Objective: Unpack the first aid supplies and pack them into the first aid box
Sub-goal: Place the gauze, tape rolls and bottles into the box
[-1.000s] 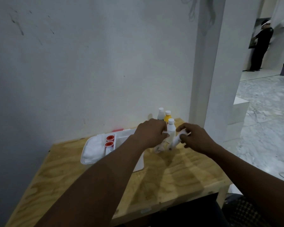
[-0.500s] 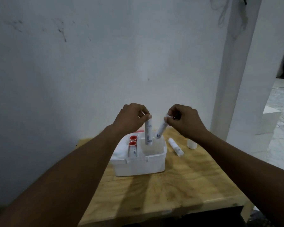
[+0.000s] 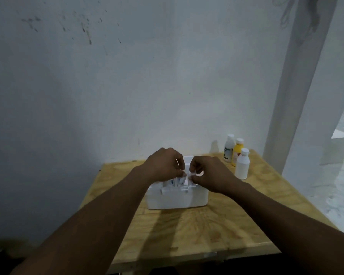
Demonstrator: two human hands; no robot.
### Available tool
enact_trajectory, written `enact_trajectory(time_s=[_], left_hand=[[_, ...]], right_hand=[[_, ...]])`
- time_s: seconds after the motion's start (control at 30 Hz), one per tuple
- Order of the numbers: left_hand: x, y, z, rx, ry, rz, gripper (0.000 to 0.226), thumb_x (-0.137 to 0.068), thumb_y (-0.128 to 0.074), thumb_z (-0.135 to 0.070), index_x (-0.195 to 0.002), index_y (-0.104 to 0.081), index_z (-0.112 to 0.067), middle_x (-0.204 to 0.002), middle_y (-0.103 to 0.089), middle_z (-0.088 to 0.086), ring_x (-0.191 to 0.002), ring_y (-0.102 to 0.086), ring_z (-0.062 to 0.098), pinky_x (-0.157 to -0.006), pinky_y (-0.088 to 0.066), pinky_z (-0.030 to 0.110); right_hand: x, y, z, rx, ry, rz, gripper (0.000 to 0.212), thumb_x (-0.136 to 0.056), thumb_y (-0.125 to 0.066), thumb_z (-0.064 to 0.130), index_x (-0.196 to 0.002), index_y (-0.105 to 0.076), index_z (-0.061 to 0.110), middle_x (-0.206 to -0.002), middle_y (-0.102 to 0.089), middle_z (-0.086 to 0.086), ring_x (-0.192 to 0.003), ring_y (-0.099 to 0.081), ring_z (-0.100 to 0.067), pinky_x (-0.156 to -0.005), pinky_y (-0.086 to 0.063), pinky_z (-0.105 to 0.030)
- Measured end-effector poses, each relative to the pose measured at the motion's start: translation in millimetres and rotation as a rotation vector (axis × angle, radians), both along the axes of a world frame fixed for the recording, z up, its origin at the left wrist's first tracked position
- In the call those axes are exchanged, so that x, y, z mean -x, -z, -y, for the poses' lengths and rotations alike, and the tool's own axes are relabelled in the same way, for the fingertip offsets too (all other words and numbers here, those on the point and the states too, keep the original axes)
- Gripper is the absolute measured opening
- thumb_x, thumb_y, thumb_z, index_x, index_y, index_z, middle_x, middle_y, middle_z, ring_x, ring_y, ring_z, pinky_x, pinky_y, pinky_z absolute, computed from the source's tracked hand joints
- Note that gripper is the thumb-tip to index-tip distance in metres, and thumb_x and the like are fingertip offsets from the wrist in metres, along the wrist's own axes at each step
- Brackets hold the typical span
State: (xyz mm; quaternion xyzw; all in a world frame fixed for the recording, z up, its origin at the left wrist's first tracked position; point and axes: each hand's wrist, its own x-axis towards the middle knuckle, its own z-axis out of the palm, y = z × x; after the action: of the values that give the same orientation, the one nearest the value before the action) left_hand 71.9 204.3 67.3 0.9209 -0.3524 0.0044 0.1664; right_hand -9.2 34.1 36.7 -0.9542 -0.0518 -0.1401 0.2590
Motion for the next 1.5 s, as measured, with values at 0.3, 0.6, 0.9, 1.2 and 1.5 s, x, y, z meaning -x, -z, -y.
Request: enact_trajectory(time_s=[0.3,0.6,0.9,1.2,1.5], left_hand=[[0.1,-5.4,-0.7,-0.215,0.017,0.024,0.038,-0.076,-0.080,-0.042,-0.111,-0.072,-0.032,-0.105,-0.070,-0.012,-0.101,-0.062,0.012,-0.089,-0.049,0.036],[8.7,1.9,11.9,-0.299,0.004,0.112,0.034,-0.077,-0.075,-0.047,-0.108,-0.073,-0.033,-0.099,-0.058,-0.005,-0.104,-0.056,0.019,-0.094,-0.031,0.040],[4.8,-11.5,7.5,-0.329,0.018,-0.092,0.044,-0.077,-0.076,-0.047,-0.119,-0.068,-0.036,-0.099,-0.065,-0.013,-0.099,-0.056,0.015,-0.087,-0.030,0.041],[5.1,-27.9,9.5,-0.337,0.061,-0.336,0.041,-0.085,-0.071,-0.025,-0.125,-0.069,-0.025,-0.108,-0.058,-0.008,-0.106,-0.056,0.015,-0.085,-0.044,0.026],[-0.3,-25.4,8.0,-0.247,0.055,-0.366,0.033,-0.087,-0.065,-0.018,-0.118,-0.074,-0.022,-0.090,-0.062,-0.021,-0.091,-0.058,0.004,-0.085,-0.044,0.023]], right_hand=[[2.0,-0.3,8.2,-0.086,0.033,-0.082,0.026,-0.072,-0.054,0.052,-0.082,-0.067,0.033,-0.089,-0.071,0.014,-0.089,-0.066,-0.006,-0.086,-0.056,-0.045],[1.6,9.3,10.4,-0.113,0.007,-0.085,0.009,-0.082,-0.069,0.033,-0.090,-0.065,0.031,-0.095,-0.069,0.012,-0.090,-0.065,-0.004,-0.083,-0.058,-0.040],[-1.4,8.2,8.6,-0.093,0.007,-0.057,0.017,-0.083,-0.069,0.023,-0.074,-0.065,0.037,-0.079,-0.066,0.016,-0.082,-0.065,-0.008,-0.081,-0.058,-0.040],[0.1,8.8,5.4,-0.146,-0.031,-0.029,0.006,-0.084,-0.069,0.026,-0.081,-0.075,0.026,-0.080,-0.071,0.014,-0.079,-0.067,-0.005,-0.080,-0.059,-0.036],[-1.1,13.9,8.2,-0.183,0.046,0.066,0.015,-0.088,-0.064,0.034,-0.085,-0.075,0.024,-0.082,-0.074,0.009,-0.078,-0.066,-0.006,-0.078,-0.058,-0.041]])
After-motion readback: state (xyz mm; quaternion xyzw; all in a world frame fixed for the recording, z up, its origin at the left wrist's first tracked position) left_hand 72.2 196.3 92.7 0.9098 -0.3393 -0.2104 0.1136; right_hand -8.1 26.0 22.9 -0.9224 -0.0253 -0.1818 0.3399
